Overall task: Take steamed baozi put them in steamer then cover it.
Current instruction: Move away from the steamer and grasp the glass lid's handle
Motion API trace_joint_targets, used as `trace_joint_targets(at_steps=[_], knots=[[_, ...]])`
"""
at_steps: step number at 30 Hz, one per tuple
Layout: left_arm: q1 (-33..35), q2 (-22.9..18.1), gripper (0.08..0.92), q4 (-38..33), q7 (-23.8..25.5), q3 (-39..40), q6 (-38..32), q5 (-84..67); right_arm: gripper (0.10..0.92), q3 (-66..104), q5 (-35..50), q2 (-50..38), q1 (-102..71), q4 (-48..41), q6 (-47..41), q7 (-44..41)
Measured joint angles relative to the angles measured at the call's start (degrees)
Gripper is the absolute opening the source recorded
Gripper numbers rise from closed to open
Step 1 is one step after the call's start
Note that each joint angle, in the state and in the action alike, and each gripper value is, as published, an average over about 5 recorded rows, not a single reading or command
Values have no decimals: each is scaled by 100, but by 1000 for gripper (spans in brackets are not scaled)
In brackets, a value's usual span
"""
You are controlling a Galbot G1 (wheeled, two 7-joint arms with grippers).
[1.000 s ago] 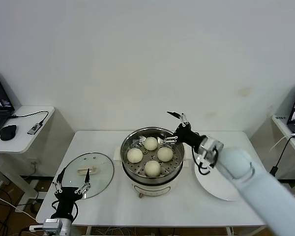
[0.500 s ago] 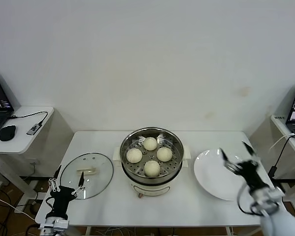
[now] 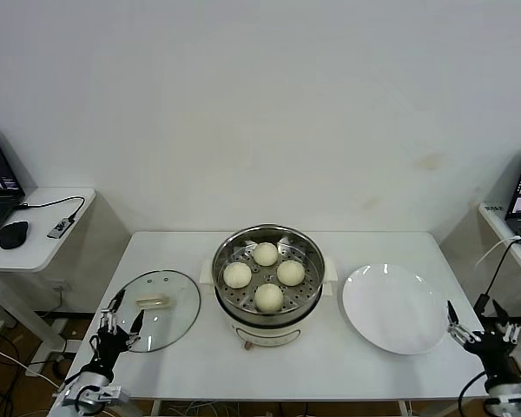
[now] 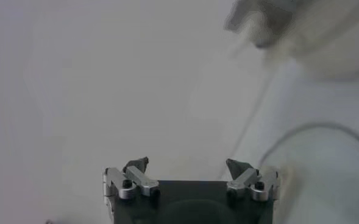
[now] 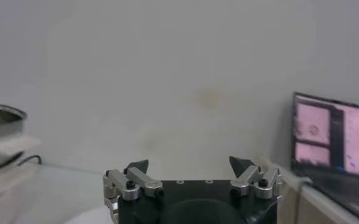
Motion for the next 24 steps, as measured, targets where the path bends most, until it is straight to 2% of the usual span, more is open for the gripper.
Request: trace_joint_targets(at_steps=[16,24], knots=[[-1258,151,823,1314,152,664,-61,940,823,148,-213,421,-82,-107,152,101],[-1632,124,823,1632,209,781,-40,1075,823,127,-290,472,-64,-217,185,104]])
